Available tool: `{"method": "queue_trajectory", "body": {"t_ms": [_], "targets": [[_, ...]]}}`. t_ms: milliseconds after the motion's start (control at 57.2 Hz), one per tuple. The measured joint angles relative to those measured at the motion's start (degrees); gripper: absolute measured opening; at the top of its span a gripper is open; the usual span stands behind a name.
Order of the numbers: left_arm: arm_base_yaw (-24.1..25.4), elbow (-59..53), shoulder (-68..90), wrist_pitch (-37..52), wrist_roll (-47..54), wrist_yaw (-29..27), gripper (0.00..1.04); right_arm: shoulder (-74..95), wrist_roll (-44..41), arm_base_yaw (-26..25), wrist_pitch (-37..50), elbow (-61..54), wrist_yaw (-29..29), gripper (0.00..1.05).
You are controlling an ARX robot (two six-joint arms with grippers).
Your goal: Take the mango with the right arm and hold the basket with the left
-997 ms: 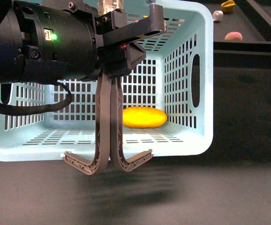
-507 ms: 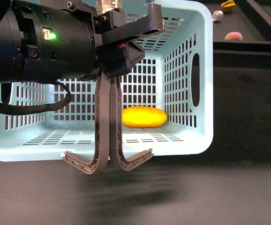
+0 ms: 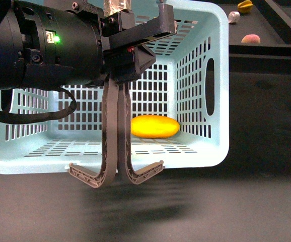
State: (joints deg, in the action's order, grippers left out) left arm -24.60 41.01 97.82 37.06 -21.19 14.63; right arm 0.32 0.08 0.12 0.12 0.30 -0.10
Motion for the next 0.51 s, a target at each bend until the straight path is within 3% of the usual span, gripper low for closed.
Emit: {"method": "queue_trajectory", "body": {"t_ms": [122, 455, 507], "targets": [[0.0, 0.0, 0.0, 0.0, 0.0, 0.0, 0.08, 0.0, 0.0, 0.0, 0.0, 0.0, 0.0, 0.99], [0.0, 0.0, 0.0, 0.0, 0.0, 0.0, 0.08, 0.0, 0.0, 0.0, 0.0, 0.0, 0.0, 0.97], [-0.2, -0.6, 0.9, 3.9, 1.9, -2.3, 0.08, 0.0, 0.0, 0.0, 0.0, 0.0, 0.0, 0.97]]}}
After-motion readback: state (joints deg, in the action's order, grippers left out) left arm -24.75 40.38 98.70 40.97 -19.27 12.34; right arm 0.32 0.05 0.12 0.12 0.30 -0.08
